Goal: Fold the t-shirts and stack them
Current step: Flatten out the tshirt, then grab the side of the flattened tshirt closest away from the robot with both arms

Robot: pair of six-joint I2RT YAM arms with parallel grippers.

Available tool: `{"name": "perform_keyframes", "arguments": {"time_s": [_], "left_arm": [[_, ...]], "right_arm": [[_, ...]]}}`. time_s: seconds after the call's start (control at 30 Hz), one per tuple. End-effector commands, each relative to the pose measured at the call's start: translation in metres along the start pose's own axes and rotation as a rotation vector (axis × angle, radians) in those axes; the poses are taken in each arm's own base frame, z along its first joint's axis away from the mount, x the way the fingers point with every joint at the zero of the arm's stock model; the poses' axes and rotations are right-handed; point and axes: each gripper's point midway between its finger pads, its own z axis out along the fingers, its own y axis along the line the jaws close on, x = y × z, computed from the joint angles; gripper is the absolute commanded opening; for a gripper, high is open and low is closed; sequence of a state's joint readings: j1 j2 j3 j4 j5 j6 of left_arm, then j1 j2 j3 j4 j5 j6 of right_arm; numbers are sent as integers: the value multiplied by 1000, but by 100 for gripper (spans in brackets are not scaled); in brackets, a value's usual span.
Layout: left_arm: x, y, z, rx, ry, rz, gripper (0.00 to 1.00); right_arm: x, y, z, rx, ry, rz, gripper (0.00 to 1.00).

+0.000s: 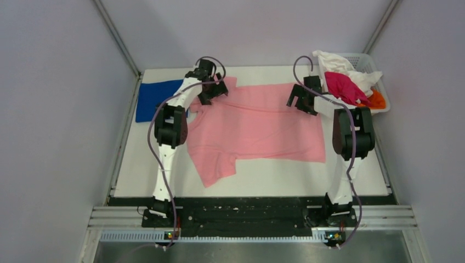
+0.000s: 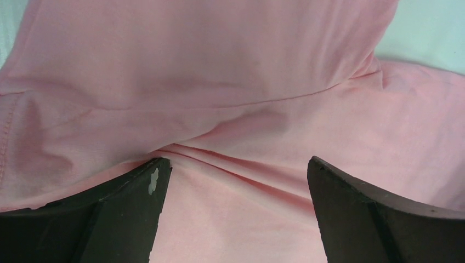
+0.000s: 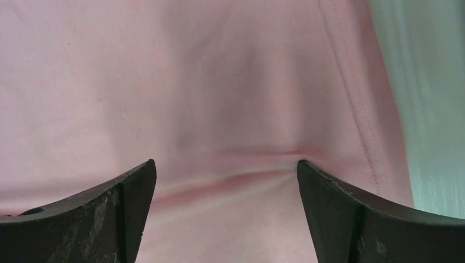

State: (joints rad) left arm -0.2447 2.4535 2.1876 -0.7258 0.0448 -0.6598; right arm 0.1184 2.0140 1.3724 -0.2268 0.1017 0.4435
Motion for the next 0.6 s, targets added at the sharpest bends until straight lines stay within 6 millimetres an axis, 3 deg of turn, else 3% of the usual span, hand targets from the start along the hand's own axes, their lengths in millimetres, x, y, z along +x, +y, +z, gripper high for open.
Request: {"name": "perform_keyframes", "arguments": {"time_s": [0.0, 0.1, 0.2, 0.33, 0.4, 0.57], "left_arm": [[3, -10, -15, 47, 22, 15, 99], [7, -17, -55, 63, -7, 57, 99], [19, -21, -113, 83, -52, 99, 99], [79, 13, -159, 2, -51, 159, 99], [119, 34, -176, -49, -33, 183, 99], [213, 76, -205, -66, 70, 163, 98]], "right_arm": [[7, -1, -11, -26, 57, -45, 99], [-9, 7, -47, -42, -14, -61, 99], [-6, 6, -86, -56, -52, -46, 99], [30, -16, -131, -42, -73, 51, 99], [49, -29, -149, -35, -87, 109, 99], [86, -60, -184, -24, -163, 234, 99]]}}
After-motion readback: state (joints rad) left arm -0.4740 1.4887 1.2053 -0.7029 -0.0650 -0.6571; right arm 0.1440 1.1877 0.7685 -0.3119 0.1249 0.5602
